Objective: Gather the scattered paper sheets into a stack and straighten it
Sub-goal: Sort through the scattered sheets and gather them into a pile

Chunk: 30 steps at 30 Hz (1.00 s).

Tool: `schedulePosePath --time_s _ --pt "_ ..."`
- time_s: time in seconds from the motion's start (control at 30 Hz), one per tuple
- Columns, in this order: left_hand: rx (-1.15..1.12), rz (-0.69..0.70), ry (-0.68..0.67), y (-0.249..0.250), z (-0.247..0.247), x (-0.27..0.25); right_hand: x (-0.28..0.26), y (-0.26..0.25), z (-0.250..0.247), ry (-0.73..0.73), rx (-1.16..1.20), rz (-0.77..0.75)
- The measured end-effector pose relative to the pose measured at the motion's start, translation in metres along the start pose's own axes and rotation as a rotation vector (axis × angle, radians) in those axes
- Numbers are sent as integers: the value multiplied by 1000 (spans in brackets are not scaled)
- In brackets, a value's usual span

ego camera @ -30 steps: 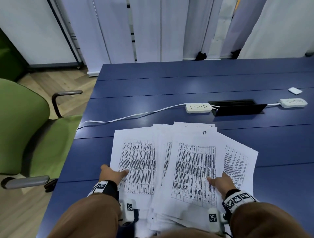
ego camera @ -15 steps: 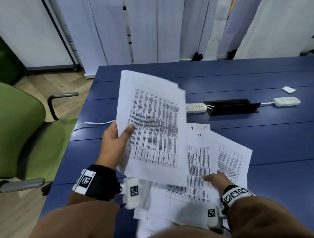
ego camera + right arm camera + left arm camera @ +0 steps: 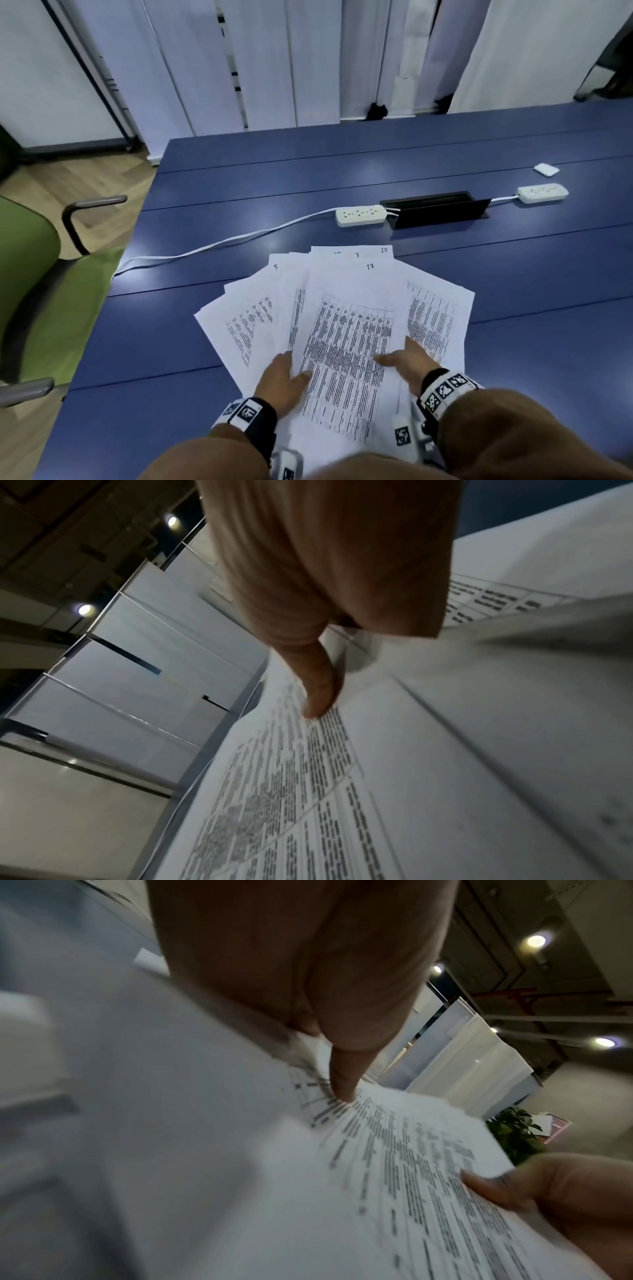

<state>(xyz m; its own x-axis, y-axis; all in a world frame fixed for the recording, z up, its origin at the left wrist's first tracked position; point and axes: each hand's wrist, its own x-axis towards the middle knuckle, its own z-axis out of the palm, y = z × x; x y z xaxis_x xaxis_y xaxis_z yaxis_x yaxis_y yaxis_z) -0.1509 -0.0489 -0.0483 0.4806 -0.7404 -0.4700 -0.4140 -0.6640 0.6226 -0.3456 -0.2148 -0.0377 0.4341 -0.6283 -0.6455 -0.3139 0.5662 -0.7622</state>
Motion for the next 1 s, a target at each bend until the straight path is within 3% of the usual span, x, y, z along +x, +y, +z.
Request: schedulePosePath --time_s 0.07,0.17,0.33,0.43,0.5,0.57,0.67,0.73,0.87,1.0 --pt "-25 0 140 0 -7 1 3 4 -4 85 -8 12" --pt "-269 -54 320 -6 -26 5 11 5 -10 135 3 27" --pt "-699 -36 47 -7 -44 -4 10 -11 -5 -89 97 -26" --pt "-967 -105 86 -12 -42 -14 10 -22 15 -192 80 -87" --pt "-1007 -99 114 -24 -48 -18 13 -26 26 -233 -14 -116" --pt "-985 -118 125 -40 -53 -19 14 -26 33 -145 -140 -140" --pt "-944 -199 164 -54 -61 -25 17 -16 26 368 -532 -186" --pt "-935 -225 197 -65 -67 -29 18 -7 14 587 -843 -72" --pt "-924 -317 239 -94 -73 -28 23 -1 1 625 -1060 7" --pt "-942 -347 198 -109 -89 -34 33 1 9 521 -819 -65"
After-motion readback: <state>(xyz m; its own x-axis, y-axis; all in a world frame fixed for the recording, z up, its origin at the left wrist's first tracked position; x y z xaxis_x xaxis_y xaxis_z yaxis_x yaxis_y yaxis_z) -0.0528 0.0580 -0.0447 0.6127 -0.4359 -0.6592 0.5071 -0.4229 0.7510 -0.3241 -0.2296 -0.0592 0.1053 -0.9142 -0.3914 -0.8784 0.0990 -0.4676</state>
